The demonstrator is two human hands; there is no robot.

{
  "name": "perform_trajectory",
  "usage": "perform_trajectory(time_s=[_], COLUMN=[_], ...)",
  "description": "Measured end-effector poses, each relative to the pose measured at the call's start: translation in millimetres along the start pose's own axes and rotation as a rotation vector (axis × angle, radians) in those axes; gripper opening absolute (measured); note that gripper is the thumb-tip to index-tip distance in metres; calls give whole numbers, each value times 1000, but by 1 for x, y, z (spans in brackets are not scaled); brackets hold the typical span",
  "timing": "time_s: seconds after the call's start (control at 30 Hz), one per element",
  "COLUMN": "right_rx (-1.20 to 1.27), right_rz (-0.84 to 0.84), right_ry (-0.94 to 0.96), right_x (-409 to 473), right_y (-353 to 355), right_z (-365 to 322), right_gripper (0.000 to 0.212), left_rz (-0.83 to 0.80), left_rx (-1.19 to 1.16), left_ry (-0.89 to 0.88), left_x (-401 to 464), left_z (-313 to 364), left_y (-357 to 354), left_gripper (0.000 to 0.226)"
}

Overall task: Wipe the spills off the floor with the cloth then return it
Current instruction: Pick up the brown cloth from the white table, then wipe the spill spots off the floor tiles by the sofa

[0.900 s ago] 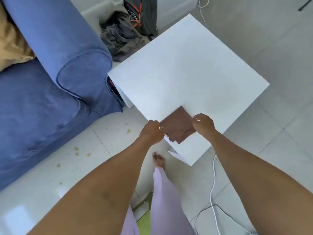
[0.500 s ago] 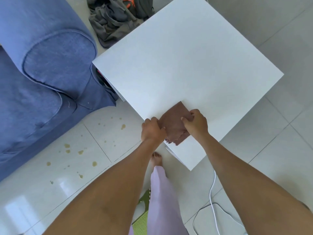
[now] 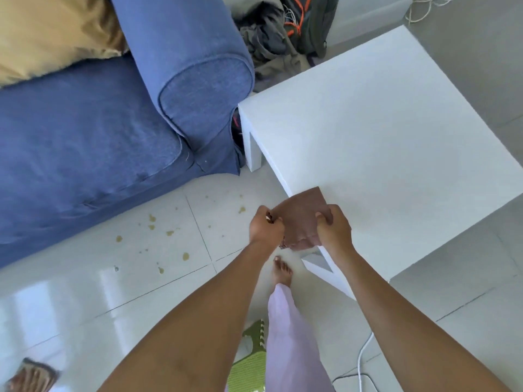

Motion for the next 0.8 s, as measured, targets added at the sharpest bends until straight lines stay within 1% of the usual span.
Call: perform_trajectory(time_s=[0.1,0.2,0.33,0.4,0.5,0.53,0.63,0.8], right_rx=[-62,-110,-137,-132,-135,-147,-165,-221], right_rz=[-94,-165,-253,-303,-364,-388,-434,-483], right_ry=[65,86,78,63,40,36,21,33], right_x=[-8,-14,-19,-21,-19,-17,-7,23], right_y=[-56,-117,-198,-238,-289,-307,-357,-433], right_z=[-22,-33,-27,-18,0,9,38,95], right_gripper=[4,4,5,3,13,13,4,10], left_rz=[89,180,271,314,365,388,458,520], left_rx=[-60,-111,-163,-185,-211,-216,-232,-215], left_ry=[47,96,144,174,216,229,261,299], left_x=[-3,-3,3,8,20,25,46,98], left_z=[-33,-73,-132,-165,-214,-231,-280,-361], left_y=[56,106,161,182,206,213,232,252], left_gripper=[10,17,8,8,9,9,12,22])
Point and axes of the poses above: each hand's wrist, its own x-axis towards the middle knuckle, its own y-axis out of the back of the hand, z = x × y, the point moved 5 cm from there along x, towards the middle knuckle, and after that the axes turned 8 degrees about -z, right-handed, at the moved point
